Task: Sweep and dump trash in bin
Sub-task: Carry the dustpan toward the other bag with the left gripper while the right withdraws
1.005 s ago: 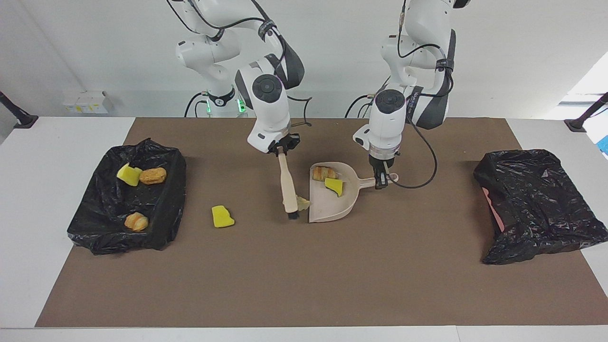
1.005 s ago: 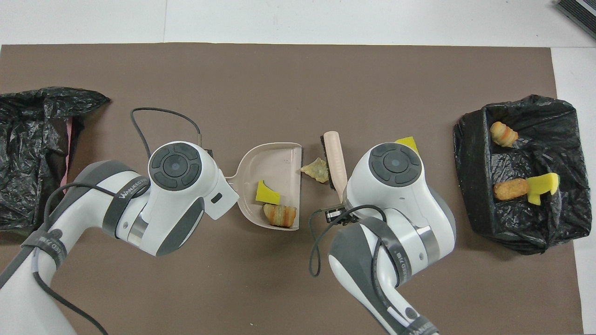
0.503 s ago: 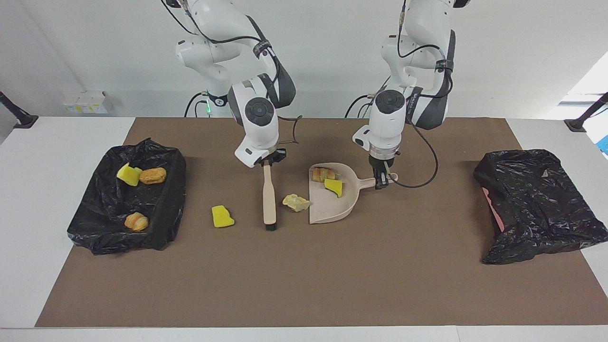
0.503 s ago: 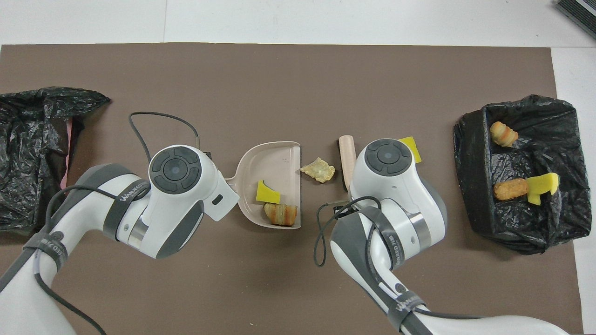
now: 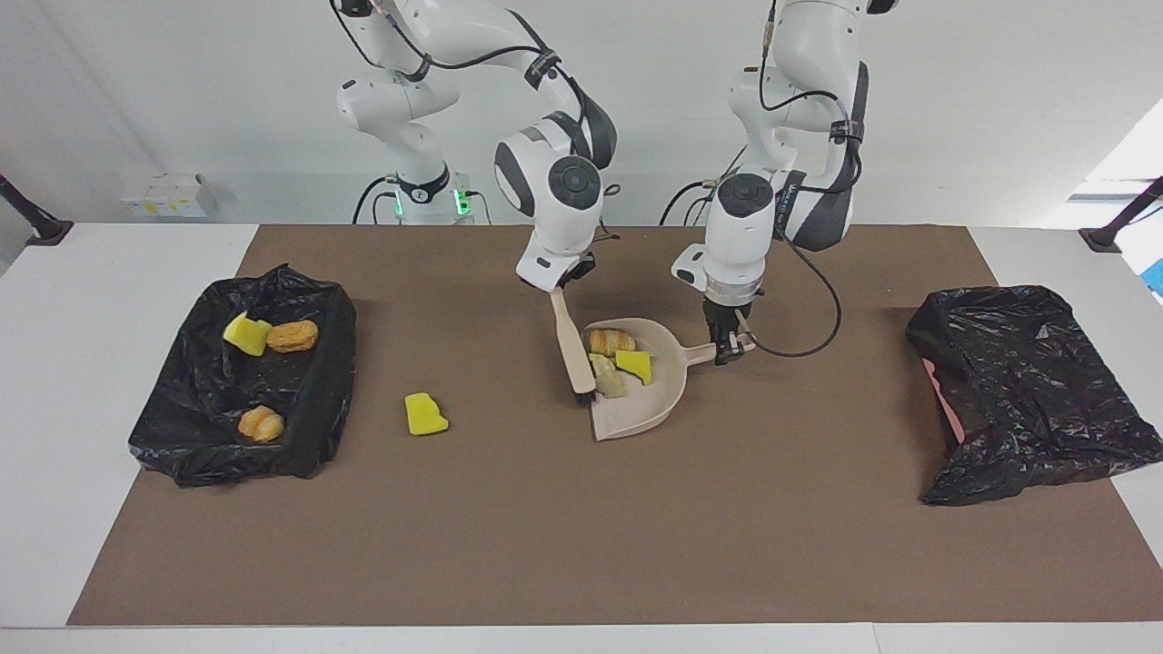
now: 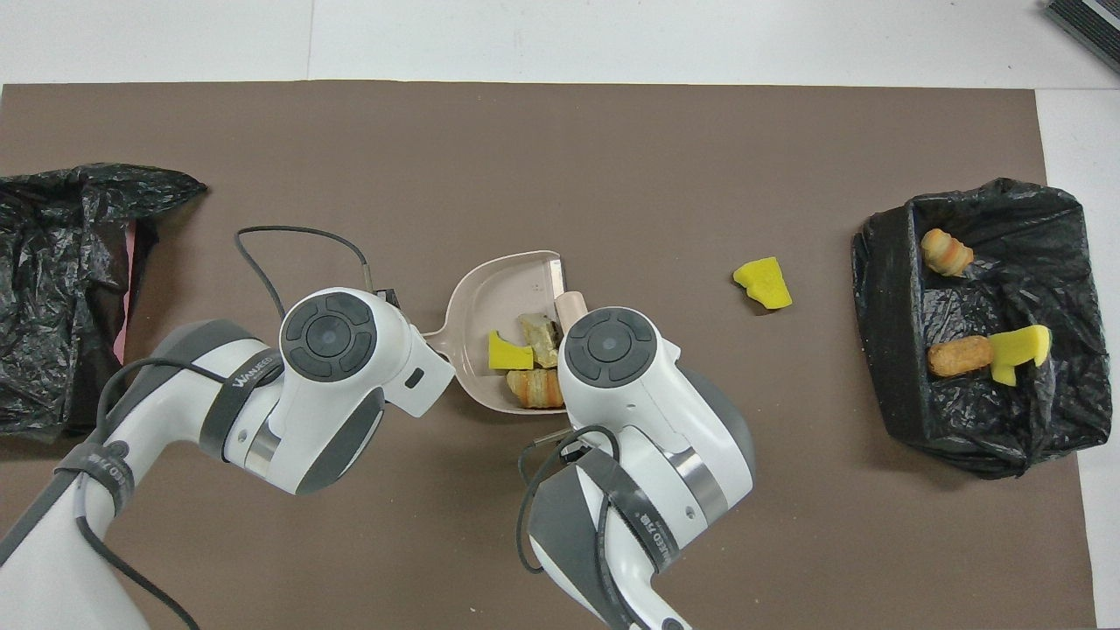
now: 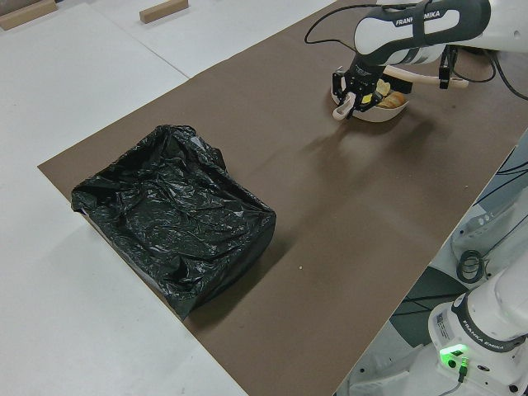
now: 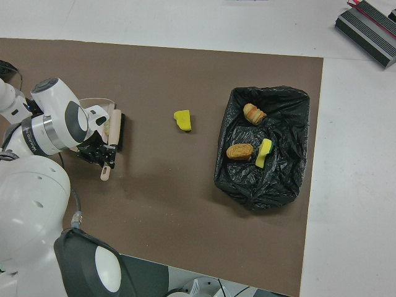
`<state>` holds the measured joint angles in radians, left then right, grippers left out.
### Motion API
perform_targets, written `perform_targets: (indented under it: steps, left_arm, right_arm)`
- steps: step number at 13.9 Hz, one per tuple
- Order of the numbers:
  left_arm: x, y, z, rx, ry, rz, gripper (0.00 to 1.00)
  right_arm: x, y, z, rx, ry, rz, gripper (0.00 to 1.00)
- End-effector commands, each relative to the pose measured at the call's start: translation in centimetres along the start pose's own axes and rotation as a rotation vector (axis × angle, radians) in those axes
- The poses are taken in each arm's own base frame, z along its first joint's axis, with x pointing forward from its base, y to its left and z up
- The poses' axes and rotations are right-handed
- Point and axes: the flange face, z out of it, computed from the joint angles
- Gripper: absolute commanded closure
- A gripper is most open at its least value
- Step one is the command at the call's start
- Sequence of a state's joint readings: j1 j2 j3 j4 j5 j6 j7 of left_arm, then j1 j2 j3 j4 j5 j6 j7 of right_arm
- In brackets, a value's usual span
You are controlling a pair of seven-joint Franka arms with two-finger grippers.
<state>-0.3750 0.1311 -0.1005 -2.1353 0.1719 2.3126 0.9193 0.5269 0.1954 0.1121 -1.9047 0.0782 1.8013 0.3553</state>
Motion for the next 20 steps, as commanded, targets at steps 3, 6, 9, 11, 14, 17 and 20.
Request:
perform_targets:
  steps: [3, 6, 9, 11, 14, 17, 20]
  left_arm:
    - [-0.8, -0.4, 0.4, 0.062, 0.034, -0.029, 1.00]
    - [-2.9, -1.9, 0.9, 0.053, 0.056, -0.008, 1.00]
    - [-4.3, -2.9, 1.3, -0.005, 0.155, 0.009, 1.00]
    - [-5.8, -3.8, 1.0, -0.014, 0.172, 0.006, 1.00]
    - [-7.7, -6.8, -2.9, -0.065, 0.157, -0.004, 1.00]
    - [-11.0, -9.1, -5.8, -0.088, 0.161, 0.006, 1.00]
    - [-15.3, -11.8, -9.4, -0.090, 0.204, 0.012, 1.00]
  right_arm:
    - [1.7, 2.5, -4.9, 0.102, 0.044, 0.075, 1.00]
    - [2.8, 5.9, -5.3, 0.069, 0.072, 0.104, 1.00]
    - [4.2, 11.0, -4.3, -0.039, 0.080, 0.145, 1.00]
    - [4.8, 16.4, -3.4, -0.074, 0.060, 0.218, 1.00]
    - [4.7, 22.8, -2.2, -0.190, 0.050, 0.278, 1.00]
    - [4.0, 27.6, -0.7, -0.233, 0.032, 0.297, 1.00]
    - [2.0, 29.9, 1.8, -0.218, -0.003, 0.258, 1.00]
